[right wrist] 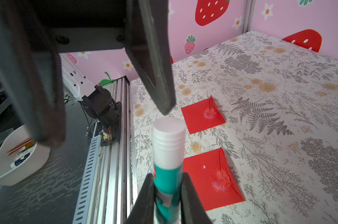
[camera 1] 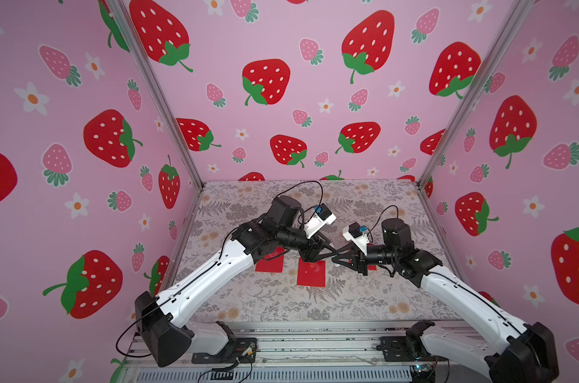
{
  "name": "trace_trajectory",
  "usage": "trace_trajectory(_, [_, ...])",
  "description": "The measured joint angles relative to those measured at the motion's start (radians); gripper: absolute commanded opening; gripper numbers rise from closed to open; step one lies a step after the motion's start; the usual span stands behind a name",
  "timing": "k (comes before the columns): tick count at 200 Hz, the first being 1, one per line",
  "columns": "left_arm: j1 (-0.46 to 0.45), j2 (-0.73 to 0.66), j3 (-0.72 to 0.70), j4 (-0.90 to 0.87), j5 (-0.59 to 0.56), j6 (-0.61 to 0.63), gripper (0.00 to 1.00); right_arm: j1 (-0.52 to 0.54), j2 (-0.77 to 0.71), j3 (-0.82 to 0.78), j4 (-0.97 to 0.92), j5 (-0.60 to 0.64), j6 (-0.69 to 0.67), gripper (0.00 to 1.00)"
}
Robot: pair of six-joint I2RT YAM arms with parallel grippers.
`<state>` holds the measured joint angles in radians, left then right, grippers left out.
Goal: Seal the envelope with a glue stick
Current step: Open the lid of the glue stick.
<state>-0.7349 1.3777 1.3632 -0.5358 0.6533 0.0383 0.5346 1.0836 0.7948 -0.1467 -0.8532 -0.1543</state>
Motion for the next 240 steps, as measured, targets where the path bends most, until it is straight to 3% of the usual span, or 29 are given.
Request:
trace_trajectory(38, [0.002, 0.035, 0.015, -0.008, 0.002, 0.011, 0.43, 0.002, -0.001, -0.010, -0.004, -0.005, 0.000, 0.00])
trace_trajectory(121, [0.002, 0.056, 0.027, -0.069, 0.009, 0.038, 0.42, 0.004, -0.021, -0.011, 0.016, -0.014, -0.003, 0.00])
trace_trajectory(161, [0.002, 0.056, 0.027, -0.075, 0.009, 0.046, 0.32, 0.004, -0.031, -0.011, 0.017, -0.014, -0.004, 0.00])
trace_trajectory(240, [0.002, 0.056, 0.028, -0.075, 0.021, 0.046, 0.34, 0.007, -0.031, -0.011, 0.016, -0.014, -0.016, 0.00])
